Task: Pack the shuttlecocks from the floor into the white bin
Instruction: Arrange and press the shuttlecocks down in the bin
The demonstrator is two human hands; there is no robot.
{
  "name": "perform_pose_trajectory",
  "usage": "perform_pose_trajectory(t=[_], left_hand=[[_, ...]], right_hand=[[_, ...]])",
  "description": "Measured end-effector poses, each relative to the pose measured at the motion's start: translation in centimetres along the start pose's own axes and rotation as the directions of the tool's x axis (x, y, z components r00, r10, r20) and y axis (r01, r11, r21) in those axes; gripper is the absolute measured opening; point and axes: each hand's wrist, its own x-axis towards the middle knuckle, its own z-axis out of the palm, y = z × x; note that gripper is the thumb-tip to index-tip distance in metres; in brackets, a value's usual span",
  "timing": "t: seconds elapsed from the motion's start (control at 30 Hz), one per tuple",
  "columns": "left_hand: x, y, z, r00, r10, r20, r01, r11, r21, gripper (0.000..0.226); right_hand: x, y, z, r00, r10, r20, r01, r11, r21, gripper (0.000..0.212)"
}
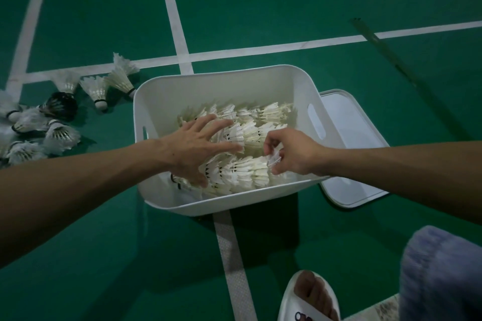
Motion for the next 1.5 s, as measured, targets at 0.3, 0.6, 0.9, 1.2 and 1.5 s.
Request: perform_pose_trajectory(t=[0.3, 0.6, 0.9, 1.2, 1.5], left_hand=[[-0.1, 0.1, -0.1, 0.999, -0.021, -0.026, 0.021, 0.999, -0.028, 0.106], [0.2, 0.0, 0.2, 0.999, -0.031, -0.028, 0.03, 0.999, -0.033, 0.107], [0.2, 0.1, 0.2, 0.999, -0.038, -0.013, 0.038, 0.999, -0.036, 0.107], [0.2, 0.3, -0.1, 0.999, -0.052, 0.002, 0.052, 0.997, -0.054, 0.107], [0.3, 1.1, -0.9, 0.951, 0.273, -0.147, -0.232, 0.941, 0.245, 0.104]], right_hand=[[-0.6, 0.0, -3.4, 0.996, -0.03, -0.082, 0.021, 0.994, -0.108, 0.045], [-0.3, 0.0, -3.3, 0.962, 0.079, -0.262, -0.109, 0.989, -0.099, 0.06], [0.7, 0.4, -1.6, 0.969, 0.242, -0.043, -0.211, 0.91, 0.356, 0.054], [1.7, 0.0, -1.4, 0.971, 0.213, -0.111, -0.169, 0.933, 0.318, 0.052], [0.4, 0.1, -1.9, 0.98, 0.193, -0.036, -0.175, 0.942, 0.285, 0.061]])
